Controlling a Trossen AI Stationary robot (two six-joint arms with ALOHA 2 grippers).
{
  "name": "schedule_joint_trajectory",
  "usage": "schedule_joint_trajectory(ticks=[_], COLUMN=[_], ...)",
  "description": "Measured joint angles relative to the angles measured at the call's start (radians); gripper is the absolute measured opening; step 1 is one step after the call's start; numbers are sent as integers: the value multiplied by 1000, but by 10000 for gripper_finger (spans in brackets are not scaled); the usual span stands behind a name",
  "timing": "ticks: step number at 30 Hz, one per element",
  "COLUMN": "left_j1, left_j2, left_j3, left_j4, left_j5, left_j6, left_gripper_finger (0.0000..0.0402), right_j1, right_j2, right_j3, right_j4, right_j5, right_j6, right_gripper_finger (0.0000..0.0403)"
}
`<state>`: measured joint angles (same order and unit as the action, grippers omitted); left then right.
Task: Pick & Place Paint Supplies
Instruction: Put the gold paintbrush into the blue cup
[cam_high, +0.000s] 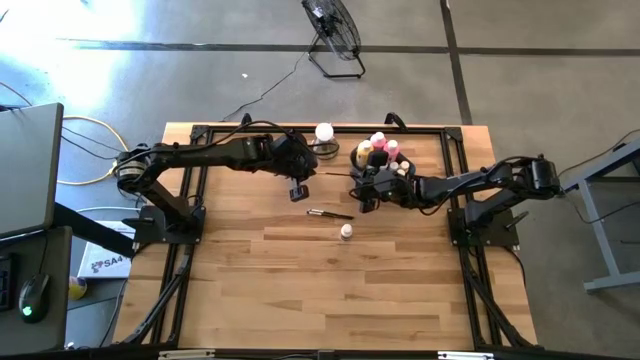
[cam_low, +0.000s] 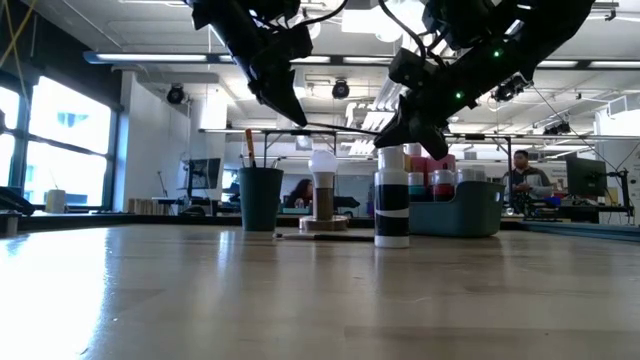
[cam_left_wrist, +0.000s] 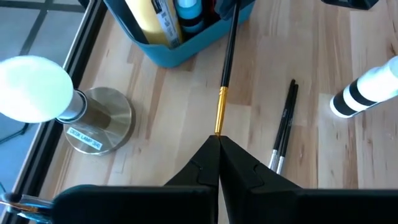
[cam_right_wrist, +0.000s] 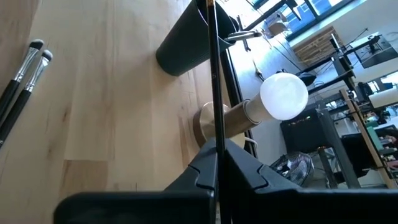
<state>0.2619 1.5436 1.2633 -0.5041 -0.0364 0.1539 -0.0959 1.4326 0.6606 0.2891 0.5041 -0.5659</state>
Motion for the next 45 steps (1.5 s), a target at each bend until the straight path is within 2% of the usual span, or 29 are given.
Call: schedule_joint_trajectory(ticks=[4, 12, 15, 18, 30, 38, 41, 45], left_j1=[0, 0, 0, 0, 0, 0, 0, 0], left_j2=[0, 0, -3, -26, -165, -242, -305, -420], left_j3=[0, 0, 0, -1, 0, -12, -80, -231], left_j4=[3, 11, 8, 6, -19, -44, 2, 118], left_j5=[1, 1, -25, -80, -363, -339, -300, -230], left_j6=[0, 3, 0, 5, 39, 52, 49, 44], left_gripper_finger=[18, 137, 163, 167, 168, 168, 168, 168], right_j1=[0, 1, 1, 1, 1, 37, 56, 74], right_j2=[0, 0, 0, -1, -76, -153, -180, -210], right_j3=[0, 0, 0, 0, 1, 1, 1, 1], right_j4=[0, 1, -1, -1, -42, -75, -84, -82], right_j5=[-4, -6, 35, 77, 73, 56, 7, -54], right_j6=[0, 0, -4, -12, 20, 95, 130, 163], right_gripper_finger=[5, 5, 4, 4, 4, 4, 4, 4])
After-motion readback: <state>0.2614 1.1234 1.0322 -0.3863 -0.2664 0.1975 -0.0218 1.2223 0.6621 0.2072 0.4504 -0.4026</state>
